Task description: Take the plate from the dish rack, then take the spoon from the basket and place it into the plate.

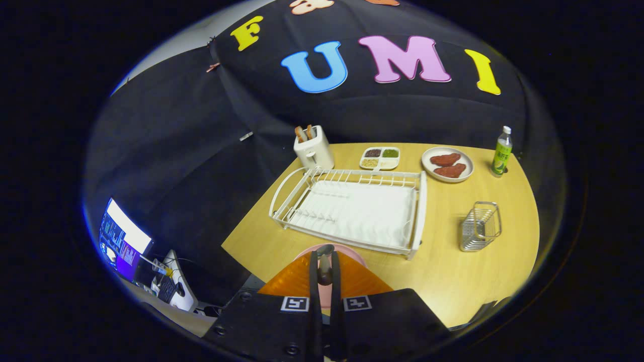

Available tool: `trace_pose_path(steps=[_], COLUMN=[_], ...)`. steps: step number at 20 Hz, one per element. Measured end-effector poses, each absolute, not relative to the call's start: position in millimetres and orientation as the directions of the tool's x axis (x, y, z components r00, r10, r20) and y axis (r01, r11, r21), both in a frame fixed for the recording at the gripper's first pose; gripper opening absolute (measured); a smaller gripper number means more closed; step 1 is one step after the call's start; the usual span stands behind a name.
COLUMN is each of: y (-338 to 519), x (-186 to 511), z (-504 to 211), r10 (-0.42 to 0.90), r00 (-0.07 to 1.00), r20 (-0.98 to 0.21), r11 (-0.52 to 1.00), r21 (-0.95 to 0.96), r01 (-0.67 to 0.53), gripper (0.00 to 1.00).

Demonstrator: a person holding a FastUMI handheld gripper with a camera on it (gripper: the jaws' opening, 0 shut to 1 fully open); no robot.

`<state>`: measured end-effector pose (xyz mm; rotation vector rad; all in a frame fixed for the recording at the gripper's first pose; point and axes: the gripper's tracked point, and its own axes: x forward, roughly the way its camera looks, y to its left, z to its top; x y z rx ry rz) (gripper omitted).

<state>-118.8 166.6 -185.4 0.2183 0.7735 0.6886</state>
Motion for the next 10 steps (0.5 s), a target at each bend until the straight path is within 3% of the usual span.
trace_pose_path(steps=[10], y=[219.3], x=[-123.4], z=[-284.1], r10=[0.672], r00=[0.417], r20=[-0.612], r11=[0.722], r21=[0.417], r01=[-0.552], gripper=[0.10])
